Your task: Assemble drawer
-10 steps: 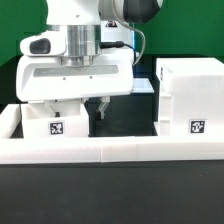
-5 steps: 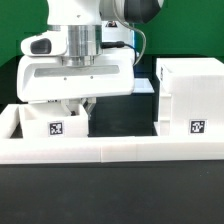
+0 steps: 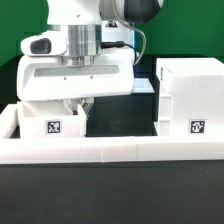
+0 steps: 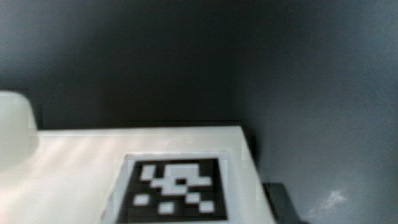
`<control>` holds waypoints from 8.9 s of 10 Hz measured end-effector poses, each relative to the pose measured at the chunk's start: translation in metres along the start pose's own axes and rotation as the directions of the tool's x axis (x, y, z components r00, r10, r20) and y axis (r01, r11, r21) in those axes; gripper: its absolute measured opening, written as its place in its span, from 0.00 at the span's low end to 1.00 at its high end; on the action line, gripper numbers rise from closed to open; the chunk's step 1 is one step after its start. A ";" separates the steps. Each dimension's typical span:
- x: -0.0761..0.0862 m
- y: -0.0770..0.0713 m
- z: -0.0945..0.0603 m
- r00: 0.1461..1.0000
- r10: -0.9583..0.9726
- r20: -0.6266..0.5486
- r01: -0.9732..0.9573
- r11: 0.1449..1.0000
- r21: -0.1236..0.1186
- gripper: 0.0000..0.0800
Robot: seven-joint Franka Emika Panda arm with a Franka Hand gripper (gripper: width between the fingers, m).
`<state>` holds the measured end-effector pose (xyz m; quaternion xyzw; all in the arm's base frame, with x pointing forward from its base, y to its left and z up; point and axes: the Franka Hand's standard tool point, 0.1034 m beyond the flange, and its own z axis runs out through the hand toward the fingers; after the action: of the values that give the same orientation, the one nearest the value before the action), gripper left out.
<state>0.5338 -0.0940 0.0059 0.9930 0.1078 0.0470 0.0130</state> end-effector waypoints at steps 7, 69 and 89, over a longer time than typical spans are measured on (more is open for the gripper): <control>0.005 -0.009 -0.023 0.970 -0.241 0.004 0.241 0.970 0.006 0.05; 0.024 -0.077 -0.012 0.267 -0.963 -0.030 0.957 0.261 0.124 0.05; 0.025 -0.088 -0.007 0.242 -0.970 -0.032 0.968 0.239 0.080 0.05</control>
Offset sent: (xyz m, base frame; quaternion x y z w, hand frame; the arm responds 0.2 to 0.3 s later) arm -0.0010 0.0082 0.0403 -0.0151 -0.0320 -0.2058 0.9779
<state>0.5387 -0.0030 0.0119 0.7162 0.6978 0.0124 -0.0007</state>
